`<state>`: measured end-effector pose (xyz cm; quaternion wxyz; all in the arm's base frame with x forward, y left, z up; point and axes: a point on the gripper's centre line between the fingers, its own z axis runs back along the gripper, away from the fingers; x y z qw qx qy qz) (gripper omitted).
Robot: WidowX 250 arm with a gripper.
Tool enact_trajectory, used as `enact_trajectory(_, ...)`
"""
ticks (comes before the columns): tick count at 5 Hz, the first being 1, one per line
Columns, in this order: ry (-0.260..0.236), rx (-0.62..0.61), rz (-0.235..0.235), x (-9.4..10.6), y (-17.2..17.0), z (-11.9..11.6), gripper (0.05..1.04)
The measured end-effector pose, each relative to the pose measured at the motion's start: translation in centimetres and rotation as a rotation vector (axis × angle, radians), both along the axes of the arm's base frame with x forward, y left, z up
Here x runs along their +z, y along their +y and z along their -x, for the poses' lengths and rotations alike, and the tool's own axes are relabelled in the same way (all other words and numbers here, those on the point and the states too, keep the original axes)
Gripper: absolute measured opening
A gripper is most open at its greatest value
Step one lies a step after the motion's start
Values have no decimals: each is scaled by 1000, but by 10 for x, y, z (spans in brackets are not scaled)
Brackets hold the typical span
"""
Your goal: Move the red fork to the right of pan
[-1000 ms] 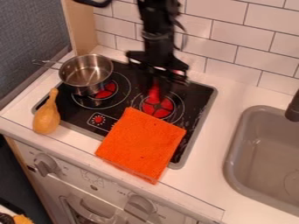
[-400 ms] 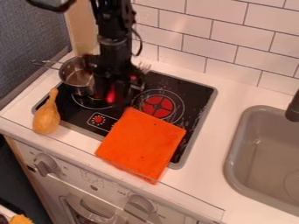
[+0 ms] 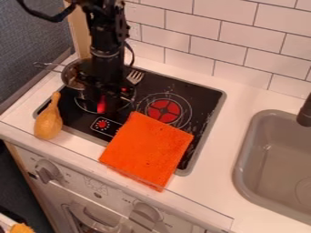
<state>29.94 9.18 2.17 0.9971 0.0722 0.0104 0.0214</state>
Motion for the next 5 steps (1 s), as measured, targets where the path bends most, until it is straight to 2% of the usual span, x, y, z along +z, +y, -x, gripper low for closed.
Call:
enact_trajectory(1,1,-13,3,0,2,1,462)
enact_trajectory(2,12,-14,44,-1,-3,3,776)
enact_trajectory(3,-17,-31,83,7,-2,6,991)
enact_trajectory(4,-84,-53,91,35,-3,6,1006)
enact_trajectory(5,-93,-62,98,38,-1,9,1000)
